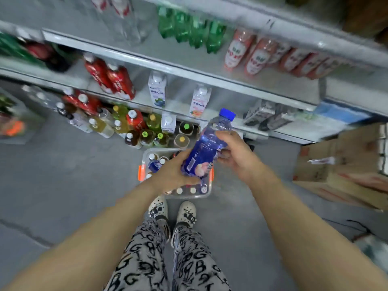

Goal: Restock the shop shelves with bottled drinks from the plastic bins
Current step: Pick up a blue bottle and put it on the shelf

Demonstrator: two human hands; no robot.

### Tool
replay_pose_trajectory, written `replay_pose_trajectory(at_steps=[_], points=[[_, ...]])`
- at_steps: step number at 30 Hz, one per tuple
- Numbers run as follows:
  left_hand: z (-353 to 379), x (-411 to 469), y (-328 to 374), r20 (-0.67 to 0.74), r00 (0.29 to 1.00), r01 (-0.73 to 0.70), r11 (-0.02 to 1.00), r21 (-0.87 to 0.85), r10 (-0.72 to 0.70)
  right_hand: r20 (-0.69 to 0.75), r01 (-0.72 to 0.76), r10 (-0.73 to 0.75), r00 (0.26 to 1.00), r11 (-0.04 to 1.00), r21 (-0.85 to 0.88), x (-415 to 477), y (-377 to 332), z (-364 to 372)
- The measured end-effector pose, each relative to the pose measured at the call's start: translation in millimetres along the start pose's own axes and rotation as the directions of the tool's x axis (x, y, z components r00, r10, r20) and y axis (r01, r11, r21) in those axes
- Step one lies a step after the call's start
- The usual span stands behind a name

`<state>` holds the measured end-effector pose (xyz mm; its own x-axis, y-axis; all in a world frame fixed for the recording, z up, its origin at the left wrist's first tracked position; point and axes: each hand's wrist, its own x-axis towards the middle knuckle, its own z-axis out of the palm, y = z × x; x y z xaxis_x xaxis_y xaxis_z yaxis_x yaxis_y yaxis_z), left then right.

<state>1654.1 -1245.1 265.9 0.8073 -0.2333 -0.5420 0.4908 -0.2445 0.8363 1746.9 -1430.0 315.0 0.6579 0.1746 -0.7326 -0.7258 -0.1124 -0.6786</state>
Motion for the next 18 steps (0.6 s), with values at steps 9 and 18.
replay_pose_trajectory(at_steps=[9,18], points=[[-39.7,-83.0,100.0,-0.094,0.992,-0.089,0.995,-0.034,0.085,0.155,0.222,-0.203,0.967,0.968,-0.113,-86.1,-96.3,45.8],[-97.6,-150.4,147.2,-0.321,0.938,-0.147,0.989,-0.030,0.129,0.214,0.360,-0.318,0.924,0.912,-0.197,-129.1,-156.3,135.6]])
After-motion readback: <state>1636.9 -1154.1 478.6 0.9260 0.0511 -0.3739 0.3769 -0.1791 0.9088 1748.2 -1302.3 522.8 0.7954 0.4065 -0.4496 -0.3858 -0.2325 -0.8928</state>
